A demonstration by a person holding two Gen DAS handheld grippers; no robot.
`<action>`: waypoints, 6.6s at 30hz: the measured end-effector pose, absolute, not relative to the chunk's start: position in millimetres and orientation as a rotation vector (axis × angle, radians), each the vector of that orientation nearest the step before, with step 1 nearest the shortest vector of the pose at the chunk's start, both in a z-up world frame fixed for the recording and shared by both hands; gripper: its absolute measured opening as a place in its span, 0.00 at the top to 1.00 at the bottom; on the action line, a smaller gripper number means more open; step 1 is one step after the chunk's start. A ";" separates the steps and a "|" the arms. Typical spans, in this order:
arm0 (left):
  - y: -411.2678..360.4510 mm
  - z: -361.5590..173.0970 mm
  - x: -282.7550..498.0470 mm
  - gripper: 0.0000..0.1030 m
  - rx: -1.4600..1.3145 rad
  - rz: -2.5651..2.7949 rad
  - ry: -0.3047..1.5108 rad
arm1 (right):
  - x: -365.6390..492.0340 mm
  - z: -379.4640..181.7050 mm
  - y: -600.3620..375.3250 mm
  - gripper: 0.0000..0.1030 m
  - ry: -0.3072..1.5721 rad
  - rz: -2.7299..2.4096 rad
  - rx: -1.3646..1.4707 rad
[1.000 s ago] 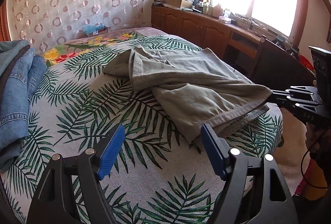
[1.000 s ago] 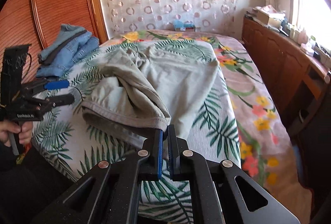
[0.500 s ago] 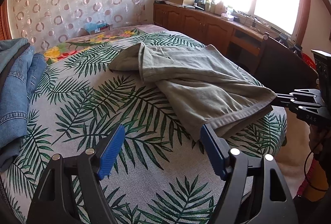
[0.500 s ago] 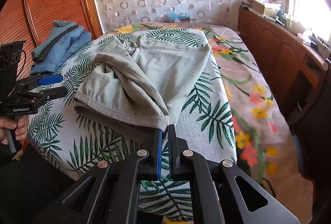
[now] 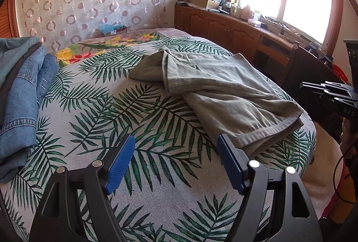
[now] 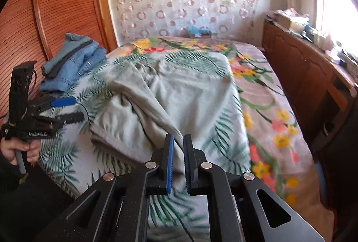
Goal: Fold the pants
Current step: 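Lift the pants edge with the right gripper and fold it over, then lower the fold onto the pants and open the right gripper, then withdraw the right gripper from the folded pants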
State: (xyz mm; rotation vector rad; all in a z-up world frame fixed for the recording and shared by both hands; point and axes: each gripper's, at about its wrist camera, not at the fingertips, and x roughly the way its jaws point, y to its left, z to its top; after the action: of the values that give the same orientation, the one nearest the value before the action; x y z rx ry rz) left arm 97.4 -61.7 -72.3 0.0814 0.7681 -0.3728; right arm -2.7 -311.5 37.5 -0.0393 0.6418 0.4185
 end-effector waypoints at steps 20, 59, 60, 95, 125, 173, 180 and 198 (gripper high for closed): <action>-40.0 -75.1 119.4 0.26 0.062 -0.331 0.764 | 113.7 35.3 -211.4 0.78 0.711 0.678 -0.164; -34.1 -80.2 107.7 0.26 0.054 -0.330 0.784 | 122.5 26.8 -170.9 0.63 0.746 0.705 -0.356; -33.0 -80.5 106.9 0.26 0.051 -0.330 0.784 | 123.4 22.8 -168.1 0.63 0.755 0.694 -0.377; -51.2 -80.1 105.3 0.26 0.081 -0.362 0.790 | 184.5 44.4 -285.1 0.98 0.694 0.276 -0.137; -79.8 -69.2 117.2 0.26 0.119 -0.410 0.773 | 211.4 15.3 -299.8 0.97 0.837 0.247 -0.050; -97.1 -80.4 83.8 0.26 0.143 -0.460 0.797 | 22.4 16.4 -308.2 0.88 0.775 0.315 0.014; -98.6 -81.4 84.3 0.26 0.144 -0.462 0.798 | 5.0 22.0 -307.8 0.93 0.735 0.319 -0.010; -106.5 -83.8 84.9 0.56 0.163 -0.540 0.805 | 3.3 35.9 -309.8 0.81 0.692 0.305 0.000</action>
State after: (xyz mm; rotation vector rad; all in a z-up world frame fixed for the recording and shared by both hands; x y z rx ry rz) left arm 84.9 -106.5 -83.8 0.1627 0.8055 -0.5401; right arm 3.3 -309.8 35.9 0.0004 0.6923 0.3055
